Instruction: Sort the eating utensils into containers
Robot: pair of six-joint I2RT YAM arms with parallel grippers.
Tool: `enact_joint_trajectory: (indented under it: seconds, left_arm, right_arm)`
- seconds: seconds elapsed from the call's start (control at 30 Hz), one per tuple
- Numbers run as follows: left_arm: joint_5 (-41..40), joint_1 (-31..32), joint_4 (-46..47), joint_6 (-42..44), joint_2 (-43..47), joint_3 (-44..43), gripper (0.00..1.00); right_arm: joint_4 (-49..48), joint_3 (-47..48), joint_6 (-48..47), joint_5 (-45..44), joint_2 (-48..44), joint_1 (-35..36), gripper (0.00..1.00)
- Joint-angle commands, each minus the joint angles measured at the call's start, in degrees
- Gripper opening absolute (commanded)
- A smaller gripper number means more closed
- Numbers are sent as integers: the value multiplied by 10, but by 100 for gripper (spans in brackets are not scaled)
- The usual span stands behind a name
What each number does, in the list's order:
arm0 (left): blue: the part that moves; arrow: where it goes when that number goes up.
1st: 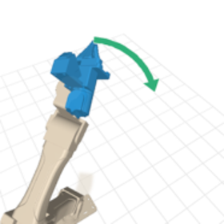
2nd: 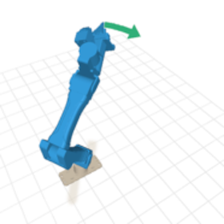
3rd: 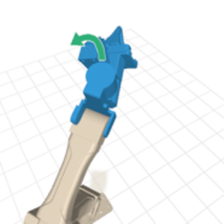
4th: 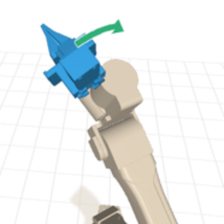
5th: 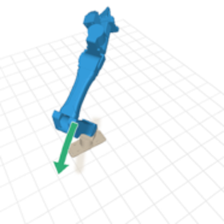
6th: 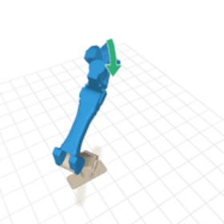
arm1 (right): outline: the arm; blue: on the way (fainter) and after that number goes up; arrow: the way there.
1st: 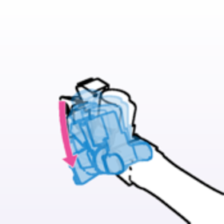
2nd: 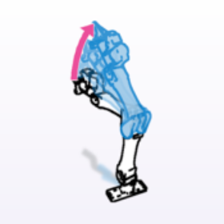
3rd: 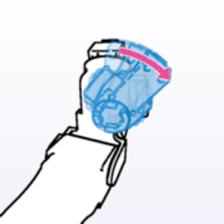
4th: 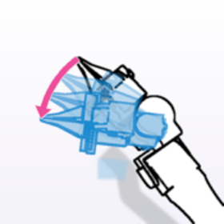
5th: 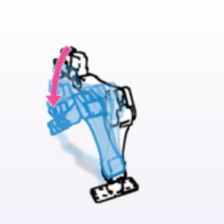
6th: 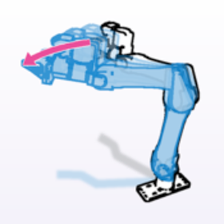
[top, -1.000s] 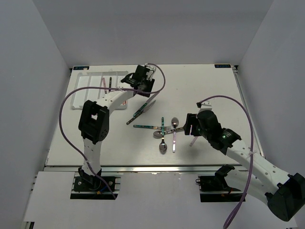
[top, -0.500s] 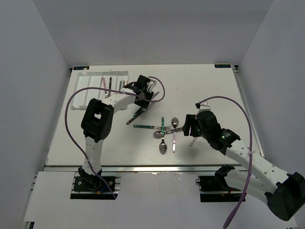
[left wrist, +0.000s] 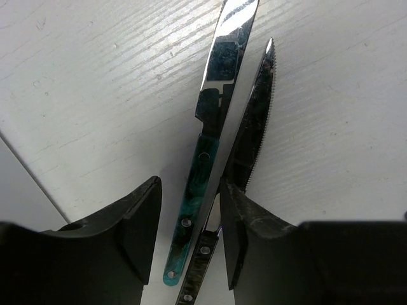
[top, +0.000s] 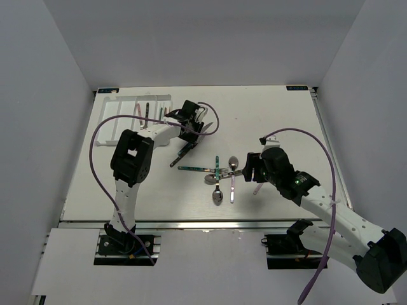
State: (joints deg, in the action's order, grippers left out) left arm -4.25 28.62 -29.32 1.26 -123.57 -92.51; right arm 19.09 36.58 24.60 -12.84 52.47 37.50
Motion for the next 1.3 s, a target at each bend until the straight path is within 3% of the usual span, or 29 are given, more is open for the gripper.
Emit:
enact_joint_trajectory:
  seconds: [0.0,0.73,1.27]
  left_arm:
    - [7,-5,17,2,17,-8,52]
    - [30,-25,37,-7,-36,-3,44]
    - [23,-26,26,-26,-45,-2,44]
  right_arm:
    - [-23,-5,-12,6,4,-2,68]
    - [-27,-7,-14,12,11,-1,68]
    - [-28,-8,-14,14,12,-2,68]
